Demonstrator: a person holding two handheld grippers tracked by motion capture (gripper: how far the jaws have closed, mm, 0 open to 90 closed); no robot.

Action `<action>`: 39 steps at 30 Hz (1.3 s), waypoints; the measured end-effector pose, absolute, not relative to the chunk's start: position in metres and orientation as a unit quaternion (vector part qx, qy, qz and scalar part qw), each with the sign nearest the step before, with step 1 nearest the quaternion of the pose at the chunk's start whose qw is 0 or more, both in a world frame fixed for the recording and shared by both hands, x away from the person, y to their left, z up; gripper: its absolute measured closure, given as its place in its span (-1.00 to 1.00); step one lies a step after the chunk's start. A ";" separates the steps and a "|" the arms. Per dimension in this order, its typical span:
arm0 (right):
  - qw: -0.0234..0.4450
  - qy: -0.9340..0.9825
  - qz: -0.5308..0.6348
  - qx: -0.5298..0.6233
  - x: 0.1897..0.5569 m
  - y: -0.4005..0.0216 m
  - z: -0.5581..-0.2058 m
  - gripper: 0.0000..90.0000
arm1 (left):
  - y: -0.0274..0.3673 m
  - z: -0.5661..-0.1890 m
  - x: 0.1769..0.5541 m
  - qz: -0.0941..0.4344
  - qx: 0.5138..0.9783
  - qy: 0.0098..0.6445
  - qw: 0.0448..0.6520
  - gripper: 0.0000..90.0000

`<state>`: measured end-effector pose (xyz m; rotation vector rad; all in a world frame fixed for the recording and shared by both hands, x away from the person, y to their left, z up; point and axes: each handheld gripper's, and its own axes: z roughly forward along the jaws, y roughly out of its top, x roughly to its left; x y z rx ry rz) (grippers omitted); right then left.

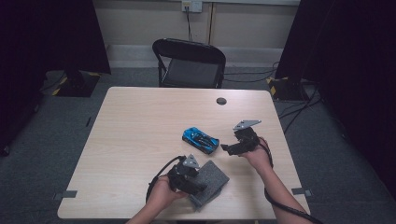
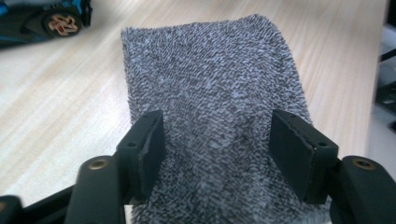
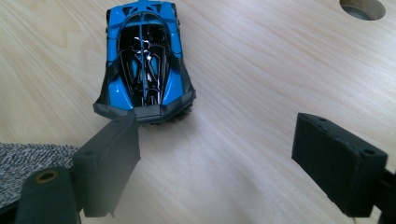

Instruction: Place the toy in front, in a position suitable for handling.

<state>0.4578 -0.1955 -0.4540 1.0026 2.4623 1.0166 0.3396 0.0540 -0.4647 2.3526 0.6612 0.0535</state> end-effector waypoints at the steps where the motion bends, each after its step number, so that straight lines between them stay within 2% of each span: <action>1: 0.149 0.856 0.353 0.347 0.457 -0.196 -0.454 -0.67 | 0.052 -0.466 0.337 0.023 0.903 0.253 0.346 -0.17; 9: 0.159 0.856 0.350 0.346 0.452 -0.197 -0.457 -0.67 | 0.045 -0.481 0.331 0.035 0.903 0.258 0.343 -0.15; 11: 0.160 0.855 0.351 0.346 0.451 -0.198 -0.459 -0.67 | 0.045 -0.480 0.332 0.032 0.903 0.262 0.339 -0.02; 14: 0.159 0.855 0.349 0.349 0.450 -0.201 -0.463 -0.67 | 0.052 -0.474 0.340 0.009 0.914 0.251 0.319 0.41; 15: 0.159 0.854 0.348 0.351 0.450 -0.202 -0.465 -0.67 | 0.055 -0.473 0.344 0.007 0.916 0.250 0.313 0.44; 20: 0.162 0.855 0.346 0.350 0.446 -0.206 -0.471 -0.67 | 0.079 -0.466 0.355 0.021 0.920 0.256 0.295 0.31; 23: 0.159 0.854 0.345 0.356 0.444 -0.209 -0.477 -0.67 | 0.094 -0.466 0.359 0.011 0.901 0.301 0.311 0.02; 26: 0.157 0.855 0.339 0.360 0.442 -0.210 -0.482 -0.67 | 0.096 -0.467 0.355 0.016 0.894 0.314 0.321 -0.14; 31: 0.167 0.851 0.340 0.364 0.437 -0.209 -0.484 -0.67 | 0.087 -0.476 0.350 0.023 0.895 0.313 0.316 -0.17; 32: 0.169 0.850 0.341 0.363 0.436 -0.208 -0.484 -0.67 | 0.087 -0.476 0.350 0.025 0.896 0.312 0.315 -0.13; 33: 0.171 0.851 0.342 0.360 0.434 -0.207 -0.484 -0.67 | 0.088 -0.475 0.350 0.022 0.899 0.303 0.317 0.01; 34: 0.173 0.851 0.345 0.358 0.433 -0.205 -0.485 -0.68 | 0.088 -0.475 0.349 0.019 0.901 0.295 0.317 0.25; 35: 0.174 0.851 0.346 0.356 0.433 -0.203 -0.485 -0.67 | 0.089 -0.475 0.349 0.018 0.902 0.291 0.319 0.40; 37: 0.172 0.852 0.351 0.348 0.433 -0.199 -0.486 -0.68 | 0.089 -0.474 0.351 0.010 0.902 0.291 0.320 0.53; 39: 0.173 0.856 0.347 0.341 0.434 -0.193 -0.489 -0.68 | 0.091 -0.473 0.353 0.010 0.903 0.289 0.317 0.58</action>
